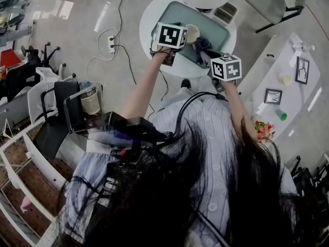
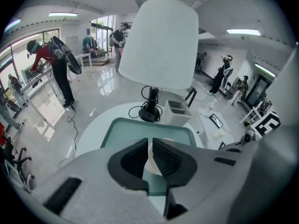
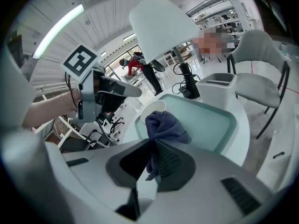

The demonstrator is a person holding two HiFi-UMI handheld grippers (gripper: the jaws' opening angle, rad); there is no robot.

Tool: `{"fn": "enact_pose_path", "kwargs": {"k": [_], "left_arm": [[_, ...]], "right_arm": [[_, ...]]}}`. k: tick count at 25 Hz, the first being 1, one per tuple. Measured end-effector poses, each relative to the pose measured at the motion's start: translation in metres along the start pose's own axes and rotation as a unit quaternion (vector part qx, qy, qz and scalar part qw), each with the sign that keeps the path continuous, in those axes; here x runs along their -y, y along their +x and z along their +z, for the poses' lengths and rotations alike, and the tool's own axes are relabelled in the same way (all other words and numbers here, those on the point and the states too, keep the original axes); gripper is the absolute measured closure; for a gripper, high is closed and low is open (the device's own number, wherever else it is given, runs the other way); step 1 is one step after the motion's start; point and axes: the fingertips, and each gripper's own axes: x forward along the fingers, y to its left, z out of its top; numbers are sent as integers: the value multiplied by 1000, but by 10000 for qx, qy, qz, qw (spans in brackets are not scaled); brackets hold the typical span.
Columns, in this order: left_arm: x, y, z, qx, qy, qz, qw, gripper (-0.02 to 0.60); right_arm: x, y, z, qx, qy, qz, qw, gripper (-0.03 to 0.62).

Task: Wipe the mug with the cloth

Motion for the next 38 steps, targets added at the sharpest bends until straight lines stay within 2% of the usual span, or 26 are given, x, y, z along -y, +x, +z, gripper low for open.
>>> {"fn": "enact_pose_path", "kwargs": {"k": [4, 9, 13, 16, 24, 29, 38], "left_arm": [[5, -28, -7, 348, 95, -82, 9993, 541], [10, -56, -25, 731, -242, -251, 9967, 541], [15, -94, -49, 964, -414, -422, 9936, 541], [18, -108, -65, 993, -392, -481, 9931, 541], [37, -119, -107, 1007, 29, -708, 9924, 541], [56, -125, -132, 865, 225, -894, 9920, 541], [75, -153, -187, 812, 179, -975, 9918, 541]], "right_arm": [[-6, -4, -1, 76, -3, -55, 10000, 542], [-6, -14, 7, 274, -16, -197, 9994, 542], [-30, -31, 4, 430, -55, -331, 9985, 542], [-43, -39, 1, 553, -45, -399, 9977, 542], [-61, -50, -17, 860, 47, -526, 9949, 543], [-78, -64, -29, 997, 88, -575, 9933, 542], [-119, -92, -63, 1172, -44, -590, 9913, 543]]}}
